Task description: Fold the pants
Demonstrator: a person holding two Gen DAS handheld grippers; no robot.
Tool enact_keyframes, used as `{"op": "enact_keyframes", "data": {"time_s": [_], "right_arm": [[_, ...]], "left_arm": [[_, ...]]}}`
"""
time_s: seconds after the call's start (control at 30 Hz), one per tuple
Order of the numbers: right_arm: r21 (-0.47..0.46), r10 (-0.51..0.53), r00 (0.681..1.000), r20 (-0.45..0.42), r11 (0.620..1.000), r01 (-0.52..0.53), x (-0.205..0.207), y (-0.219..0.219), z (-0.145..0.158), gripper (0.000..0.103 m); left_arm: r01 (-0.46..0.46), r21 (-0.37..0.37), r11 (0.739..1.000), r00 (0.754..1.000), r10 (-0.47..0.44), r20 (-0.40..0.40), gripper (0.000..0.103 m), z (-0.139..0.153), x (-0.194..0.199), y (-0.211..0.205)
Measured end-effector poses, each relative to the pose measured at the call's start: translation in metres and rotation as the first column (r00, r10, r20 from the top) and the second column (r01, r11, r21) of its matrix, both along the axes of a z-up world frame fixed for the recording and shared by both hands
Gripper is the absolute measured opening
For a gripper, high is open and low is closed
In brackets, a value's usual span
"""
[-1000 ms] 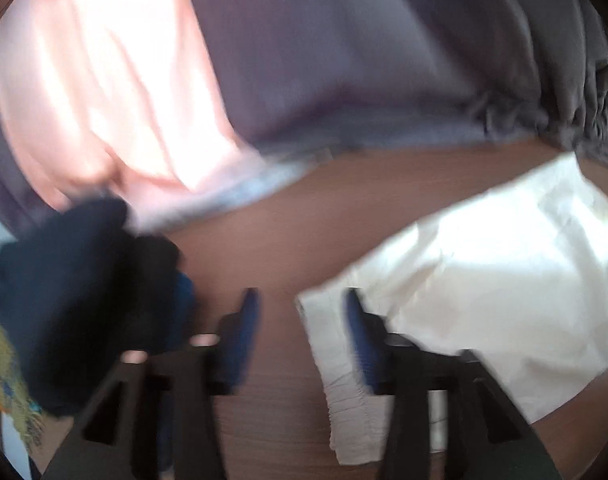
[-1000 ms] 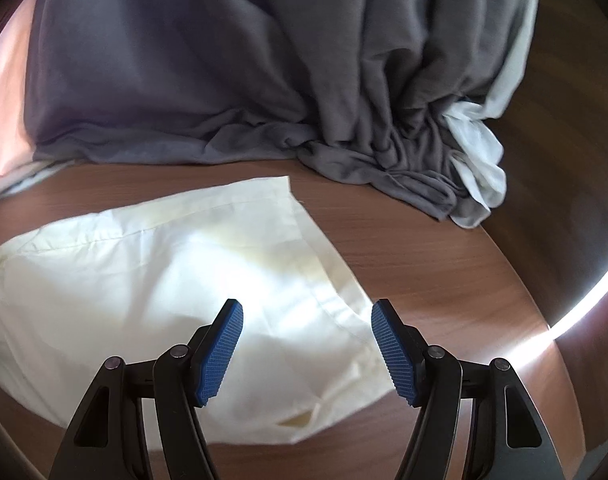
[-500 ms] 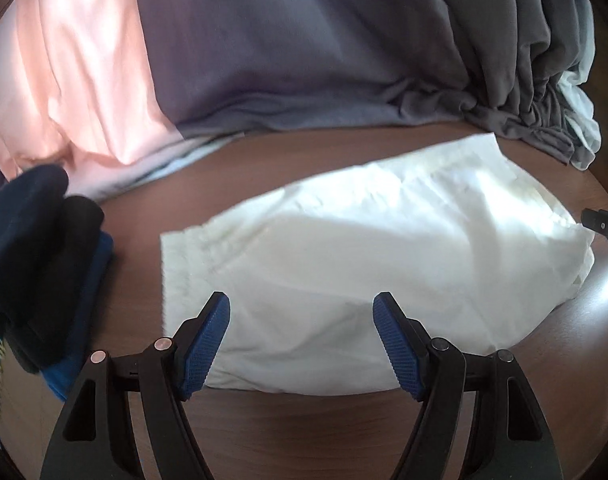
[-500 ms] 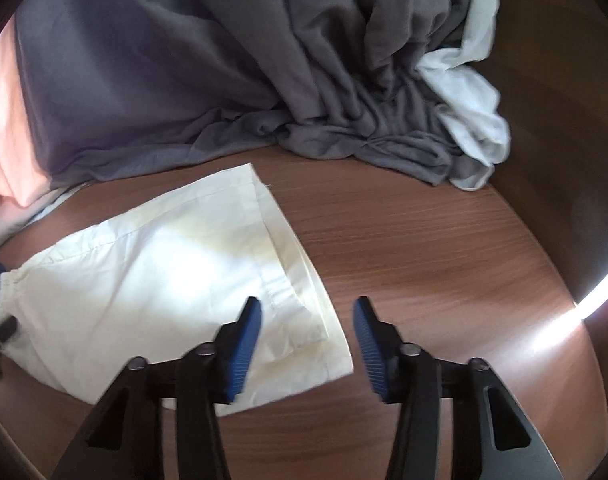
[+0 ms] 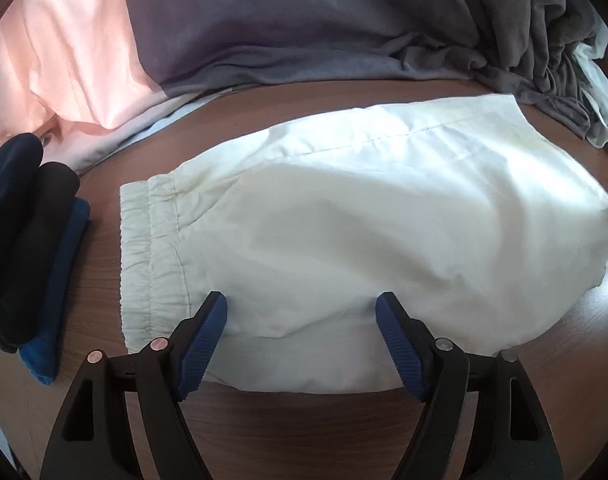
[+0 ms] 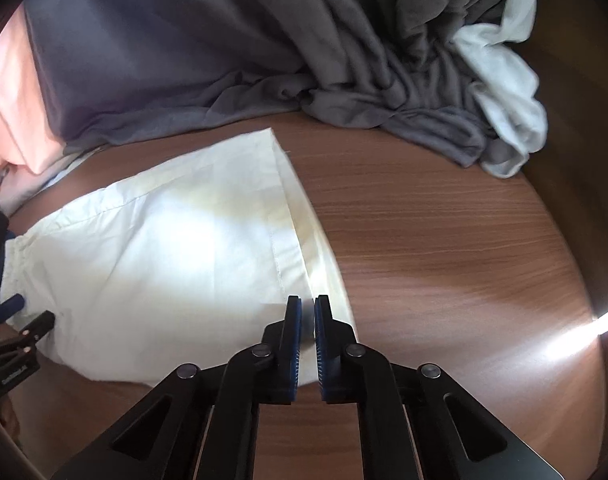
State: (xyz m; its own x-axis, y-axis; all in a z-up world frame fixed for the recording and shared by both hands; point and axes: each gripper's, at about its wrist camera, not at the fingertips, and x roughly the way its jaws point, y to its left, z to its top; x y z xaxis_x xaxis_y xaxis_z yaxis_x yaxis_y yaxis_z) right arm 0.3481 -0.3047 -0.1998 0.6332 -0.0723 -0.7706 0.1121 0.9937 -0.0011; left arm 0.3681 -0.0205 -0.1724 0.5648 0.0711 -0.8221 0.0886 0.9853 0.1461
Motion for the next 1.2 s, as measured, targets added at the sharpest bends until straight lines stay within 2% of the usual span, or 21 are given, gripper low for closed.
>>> {"op": "enact_keyframes", "data": {"time_s": [0.07, 0.23, 0.3, 0.37, 0.4, 0.43, 0.47, 0.5, 0.57, 0.7, 0.8, 0.87, 0.93, 0.97, 1.03, 1.2], "right_arm": [[-0.024, -0.008, 1.000, 0.020, 1.000, 0.008, -0.008, 0.002, 0.007, 0.004], [-0.157, -0.052, 0.998, 0.027, 0.986, 0.055, -0.025, 0.006, 0.017, 0.001], [-0.133, -0.066, 0.998, 0.007, 0.989, 0.067, -0.024, 0.001, 0.013, 0.001], [-0.086, -0.062, 0.998, 0.026, 0.994, 0.064, -0.024, -0.003, 0.016, 0.003], [-0.066, -0.057, 0.997, 0.046, 0.996, 0.060, -0.025, -0.002, 0.020, 0.007], [-0.055, -0.050, 0.997, 0.055, 0.997, 0.053, -0.025, -0.001, 0.021, 0.022], [-0.035, -0.027, 0.998, 0.062, 0.999, 0.029, -0.023, 0.001, 0.022, 0.043], [-0.028, -0.015, 0.998, 0.068, 0.999, 0.017, -0.022, 0.003, 0.022, 0.046], [-0.030, 0.003, 0.997, 0.072, 1.000, -0.001, -0.017, 0.005, 0.019, 0.046], [0.015, -0.007, 1.000, 0.028, 1.000, 0.007, -0.005, -0.002, 0.004, 0.046], [0.068, -0.012, 1.000, -0.007, 0.998, 0.012, 0.000, -0.007, -0.006, 0.045], [0.105, -0.012, 0.999, -0.038, 0.994, 0.016, 0.003, -0.009, -0.013, 0.025], [0.112, -0.009, 0.998, -0.055, 0.994, 0.015, 0.003, -0.010, -0.016, 0.018], [0.104, -0.001, 0.998, -0.055, 0.995, 0.007, 0.001, -0.008, -0.016, 0.011], [0.051, -0.001, 0.999, -0.042, 0.999, 0.003, -0.003, -0.001, -0.009, 0.003], [-0.082, -0.063, 0.998, -0.019, 0.995, 0.061, -0.015, 0.010, 0.007, 0.002]], "left_arm": [[-0.013, -0.014, 1.000, 1.000, 0.013, -0.017, 0.079, 0.000, 0.003, 0.001], [0.000, -0.016, 1.000, 0.999, -0.001, -0.049, 0.085, 0.000, 0.008, -0.001], [0.017, -0.008, 1.000, 0.999, -0.017, -0.051, 0.085, 0.000, 0.007, -0.004], [0.029, -0.021, 0.999, 0.998, -0.031, -0.059, 0.085, 0.001, 0.006, -0.005], [0.032, -0.030, 0.999, 0.998, -0.033, -0.058, 0.085, 0.003, 0.005, -0.004], [0.034, -0.045, 0.998, 0.998, -0.036, -0.051, 0.085, 0.006, 0.004, -0.003], [0.032, -0.062, 0.998, 0.999, -0.034, -0.034, 0.085, 0.011, 0.002, -0.001], [0.031, -0.069, 0.997, 0.999, -0.032, -0.021, 0.085, 0.014, 0.001, 0.000], [0.026, -0.086, 0.996, 0.999, -0.023, 0.031, 0.085, 0.022, -0.003, 0.004], [0.039, -0.037, 0.999, 0.996, -0.035, 0.084, 0.085, 0.028, -0.007, 0.002], [0.049, -0.003, 0.999, 0.994, -0.049, 0.094, 0.085, 0.026, -0.009, -0.003], [0.045, 0.031, 0.999, 0.994, -0.047, 0.096, 0.085, 0.021, -0.008, -0.003], [0.030, 0.082, 0.996, 0.993, -0.039, 0.113, 0.085, 0.020, -0.007, -0.001], [0.011, 0.112, 0.994, 0.991, -0.026, 0.133, 0.085, 0.021, -0.006, 0.001], [-0.027, 0.129, 0.991, 0.989, 0.008, 0.148, 0.089, 0.022, -0.005, 0.008], [-0.065, 0.093, 0.994, 0.995, 0.057, 0.086, 0.089, 0.012, 0.003, 0.022]]}}
